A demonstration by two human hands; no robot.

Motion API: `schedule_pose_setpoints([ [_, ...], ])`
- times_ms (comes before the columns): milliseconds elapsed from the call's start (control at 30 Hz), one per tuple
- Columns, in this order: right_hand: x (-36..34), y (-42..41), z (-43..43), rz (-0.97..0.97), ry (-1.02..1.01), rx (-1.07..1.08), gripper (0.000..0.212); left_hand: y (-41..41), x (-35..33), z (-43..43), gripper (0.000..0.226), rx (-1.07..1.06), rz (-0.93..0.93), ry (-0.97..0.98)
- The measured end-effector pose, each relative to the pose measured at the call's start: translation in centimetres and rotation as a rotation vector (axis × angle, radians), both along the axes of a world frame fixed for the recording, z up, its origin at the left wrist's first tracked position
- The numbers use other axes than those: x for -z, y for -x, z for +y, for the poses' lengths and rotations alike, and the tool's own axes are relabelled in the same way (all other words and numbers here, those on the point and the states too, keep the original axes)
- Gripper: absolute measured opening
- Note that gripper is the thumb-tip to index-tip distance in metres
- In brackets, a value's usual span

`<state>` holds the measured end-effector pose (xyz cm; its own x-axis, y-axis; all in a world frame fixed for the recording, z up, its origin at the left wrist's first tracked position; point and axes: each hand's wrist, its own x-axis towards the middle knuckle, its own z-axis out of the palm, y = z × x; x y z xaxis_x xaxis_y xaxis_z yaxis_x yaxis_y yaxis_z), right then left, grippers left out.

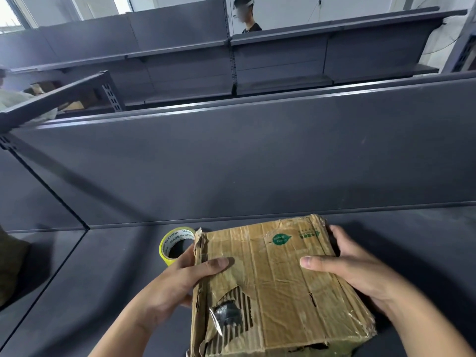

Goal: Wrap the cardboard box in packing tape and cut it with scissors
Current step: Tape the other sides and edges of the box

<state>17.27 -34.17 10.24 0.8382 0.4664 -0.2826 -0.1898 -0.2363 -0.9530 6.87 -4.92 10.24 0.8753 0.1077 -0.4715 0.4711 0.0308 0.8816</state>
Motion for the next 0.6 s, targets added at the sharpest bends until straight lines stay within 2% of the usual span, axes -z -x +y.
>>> schedule_pose_setpoints([
  [100, -0.5, 0.2, 0.2, -0.052, -0.066, 0.048, 0.142, -0.3, -0.8, -0.2, 0.052, -0.042, -0.101, -0.037],
  [167, -1.0, 0.5, 0.3, -0.098, -0.145, 0.09, 0.134, -0.5, -1.4, -0.2, 0.059, -0.064, -0.202, -0.042],
  [200, -1.2, 0.8, 0.4, -0.144, -0.173, 0.096, 0.122, -0.6, -1.6, -0.2, 0.065, -0.076, -0.257, -0.031],
  [300, -1.0, 1.4, 0.6, -0.313, -0.238, 0.177, 0.066, -0.4, -1.8, -0.3, 0.085, -0.082, -0.43, -0.08],
  [333, -0.9, 1.7, 0.6, -0.371, -0.281, 0.216, 0.062, -0.2, -1.7, -0.4, 0.092, -0.066, -0.496, -0.139],
  [433, -0.1, 2.0, 0.4, -0.333, -0.45, 0.278, 0.077, 0.4, -0.6, -0.3, 0.099, 0.001, -0.695, -0.367],
  [467, 0.3, 2.1, 0.3, -0.296, -0.493, 0.266, 0.076, 0.5, -0.1, -0.2, 0.1, 0.025, -0.731, -0.445],
  [533, 0.9, 2.2, 0.2, -0.28, -0.505, 0.28, 0.074, 0.7, 1.3, 0.2, 0.108, 0.086, -0.762, -0.586],
  [600, 1.3, 2.5, 0.3, -0.272, -0.513, 0.294, 0.084, 1.0, 2.2, 0.2, 0.122, 0.106, -0.73, -0.596],
])
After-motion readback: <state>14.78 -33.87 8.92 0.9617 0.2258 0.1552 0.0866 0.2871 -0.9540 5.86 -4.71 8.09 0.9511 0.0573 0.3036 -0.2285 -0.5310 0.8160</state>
